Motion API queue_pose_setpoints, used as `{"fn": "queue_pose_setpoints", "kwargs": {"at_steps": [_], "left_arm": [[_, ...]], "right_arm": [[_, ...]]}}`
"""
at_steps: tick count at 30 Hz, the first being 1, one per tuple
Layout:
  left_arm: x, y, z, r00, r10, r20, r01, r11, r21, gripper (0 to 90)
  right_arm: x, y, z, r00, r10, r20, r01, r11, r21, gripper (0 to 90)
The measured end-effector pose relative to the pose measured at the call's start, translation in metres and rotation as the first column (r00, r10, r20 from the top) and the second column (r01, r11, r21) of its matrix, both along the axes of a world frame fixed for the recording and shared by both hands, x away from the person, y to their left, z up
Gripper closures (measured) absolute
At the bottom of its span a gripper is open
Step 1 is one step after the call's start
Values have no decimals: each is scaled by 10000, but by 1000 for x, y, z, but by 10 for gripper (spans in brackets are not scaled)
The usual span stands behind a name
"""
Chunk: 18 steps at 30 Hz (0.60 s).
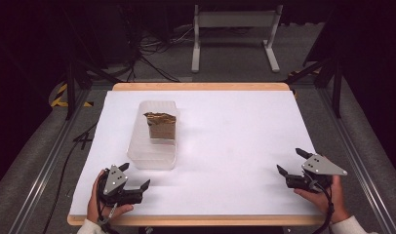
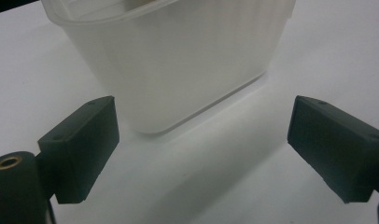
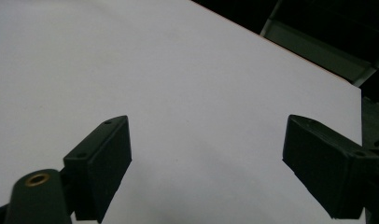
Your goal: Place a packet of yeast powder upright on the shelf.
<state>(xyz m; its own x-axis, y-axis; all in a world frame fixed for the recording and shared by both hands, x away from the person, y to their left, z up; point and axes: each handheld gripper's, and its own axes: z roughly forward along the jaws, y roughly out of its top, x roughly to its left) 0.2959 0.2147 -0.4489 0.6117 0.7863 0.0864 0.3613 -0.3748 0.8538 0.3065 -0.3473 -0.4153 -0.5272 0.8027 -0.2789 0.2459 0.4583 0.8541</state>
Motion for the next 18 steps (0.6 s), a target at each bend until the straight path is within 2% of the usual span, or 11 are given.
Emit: {"fn": "queue_pose_setpoints", "kwargs": {"at_steps": [8,12,14,18], "left_arm": [[1,0,0,10000,-11,-20,11,10000,-14,99],[1,-1,0,10000,-5,-29,5,10000,-19,99],[1,-1,0,10000,-13,-3,13,10000,-16,99],[1,-1,0,10000,-27,-9,27,10000,-27,99]], "right_arm": [[-6,-14,-9,9994,-117,-324,118,9999,44,149],[-10,-21,-12,9990,-197,-403,209,9993,300,144],[-11,-25,-14,9985,-252,-477,281,9977,610,140],[-15,-29,-15,9988,-345,-343,368,9968,706,137]]}}
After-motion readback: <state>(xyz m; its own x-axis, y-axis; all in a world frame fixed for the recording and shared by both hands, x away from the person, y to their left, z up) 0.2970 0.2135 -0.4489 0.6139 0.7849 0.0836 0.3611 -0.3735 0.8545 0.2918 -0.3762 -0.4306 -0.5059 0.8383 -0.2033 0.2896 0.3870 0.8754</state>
